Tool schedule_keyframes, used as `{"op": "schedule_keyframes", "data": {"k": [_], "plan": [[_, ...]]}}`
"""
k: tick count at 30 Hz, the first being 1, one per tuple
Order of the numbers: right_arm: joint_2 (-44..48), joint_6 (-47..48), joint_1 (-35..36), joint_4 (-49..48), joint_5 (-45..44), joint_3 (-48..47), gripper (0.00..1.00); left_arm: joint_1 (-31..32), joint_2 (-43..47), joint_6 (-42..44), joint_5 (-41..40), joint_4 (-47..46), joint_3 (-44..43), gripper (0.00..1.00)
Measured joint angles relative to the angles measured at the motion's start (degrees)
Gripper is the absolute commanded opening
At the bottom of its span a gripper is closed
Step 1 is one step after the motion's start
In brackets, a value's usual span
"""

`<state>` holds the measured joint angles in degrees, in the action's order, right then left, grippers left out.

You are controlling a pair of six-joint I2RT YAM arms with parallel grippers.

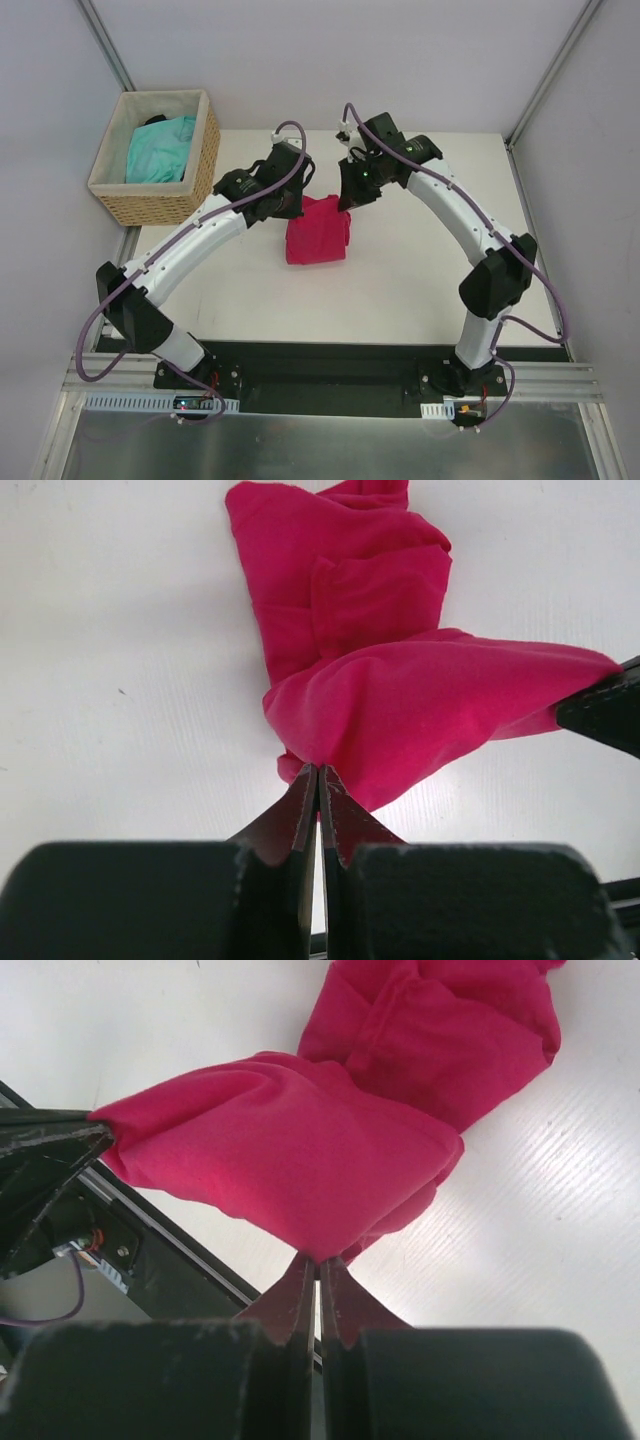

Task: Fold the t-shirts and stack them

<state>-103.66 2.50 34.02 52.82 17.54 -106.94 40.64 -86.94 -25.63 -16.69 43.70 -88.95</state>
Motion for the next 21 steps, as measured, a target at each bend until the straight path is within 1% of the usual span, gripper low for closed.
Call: {"op": "schedule_keyframes", "data": {"k": [5, 9, 14, 21], "plan": [[-5.9, 0.7, -3.1, 3.1, 3.7, -8.1, 0.01, -2.8, -3.6, 1.9, 0.2, 1.7, -5.0, 0.0], [-10.2, 0.9, -4.4, 4.8, 5.5, -13.4, 0.01, -5.5, -5.2, 2.5, 0.3, 2.1, -6.8, 0.0], [-11.6, 0.8, -4.7, 6.4, 6.6, -13.9, 0.01, -7.8, -6.1, 2.5, 1.2, 2.8, -6.9, 0.0], [-11.6, 0.8, -5.0, 8.6, 6.9, -15.9, 0.01, -7.9, -6.2, 2.6, 1.3, 2.8, -6.9, 0.0]]}}
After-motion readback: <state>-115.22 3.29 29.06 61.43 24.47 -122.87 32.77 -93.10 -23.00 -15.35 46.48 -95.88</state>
